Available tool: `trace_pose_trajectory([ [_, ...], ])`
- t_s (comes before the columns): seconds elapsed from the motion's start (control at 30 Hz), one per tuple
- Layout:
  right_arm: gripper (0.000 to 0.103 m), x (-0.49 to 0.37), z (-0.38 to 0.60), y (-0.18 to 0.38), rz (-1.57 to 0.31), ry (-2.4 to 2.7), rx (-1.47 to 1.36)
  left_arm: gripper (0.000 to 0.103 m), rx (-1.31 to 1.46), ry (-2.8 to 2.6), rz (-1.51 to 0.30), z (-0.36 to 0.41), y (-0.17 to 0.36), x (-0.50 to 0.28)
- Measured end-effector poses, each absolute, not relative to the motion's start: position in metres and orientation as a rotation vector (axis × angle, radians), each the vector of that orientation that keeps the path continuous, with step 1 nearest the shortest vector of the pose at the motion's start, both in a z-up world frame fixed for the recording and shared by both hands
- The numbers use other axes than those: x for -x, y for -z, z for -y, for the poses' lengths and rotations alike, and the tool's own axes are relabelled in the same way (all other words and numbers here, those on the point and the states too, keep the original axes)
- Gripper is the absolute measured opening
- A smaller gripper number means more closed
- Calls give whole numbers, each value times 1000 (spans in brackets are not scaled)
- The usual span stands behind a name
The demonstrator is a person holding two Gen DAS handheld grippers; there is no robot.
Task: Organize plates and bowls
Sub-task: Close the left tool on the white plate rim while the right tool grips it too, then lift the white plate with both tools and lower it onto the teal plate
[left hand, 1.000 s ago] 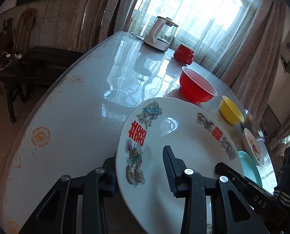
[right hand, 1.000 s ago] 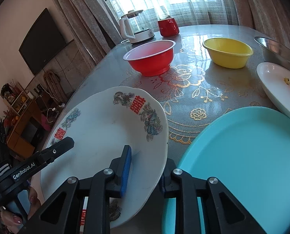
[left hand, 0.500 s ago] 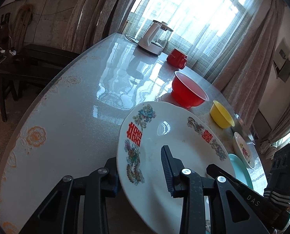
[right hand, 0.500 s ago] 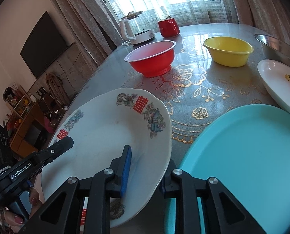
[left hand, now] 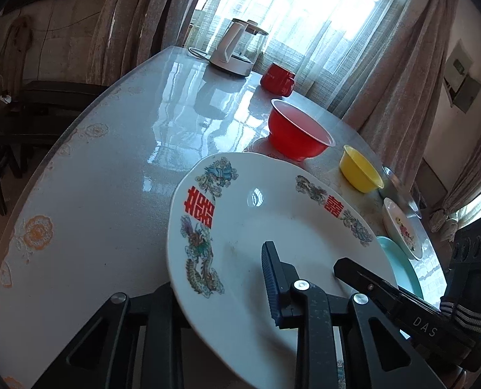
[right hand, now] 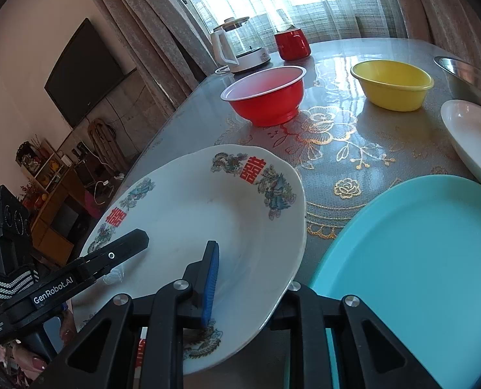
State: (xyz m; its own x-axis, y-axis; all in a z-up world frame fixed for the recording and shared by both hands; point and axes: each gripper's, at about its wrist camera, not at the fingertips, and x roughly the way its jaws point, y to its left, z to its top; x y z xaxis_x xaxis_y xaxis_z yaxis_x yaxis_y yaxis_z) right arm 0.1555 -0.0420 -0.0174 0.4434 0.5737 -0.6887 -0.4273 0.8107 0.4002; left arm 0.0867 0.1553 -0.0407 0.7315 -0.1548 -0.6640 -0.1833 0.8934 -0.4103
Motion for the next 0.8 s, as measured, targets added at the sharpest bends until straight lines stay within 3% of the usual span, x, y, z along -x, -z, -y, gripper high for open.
trace_pose_trajectory([
  [0.8, 26, -125, 61, -13, -733, -601, -126, 33, 249, 8, -594, -119, 10, -66],
])
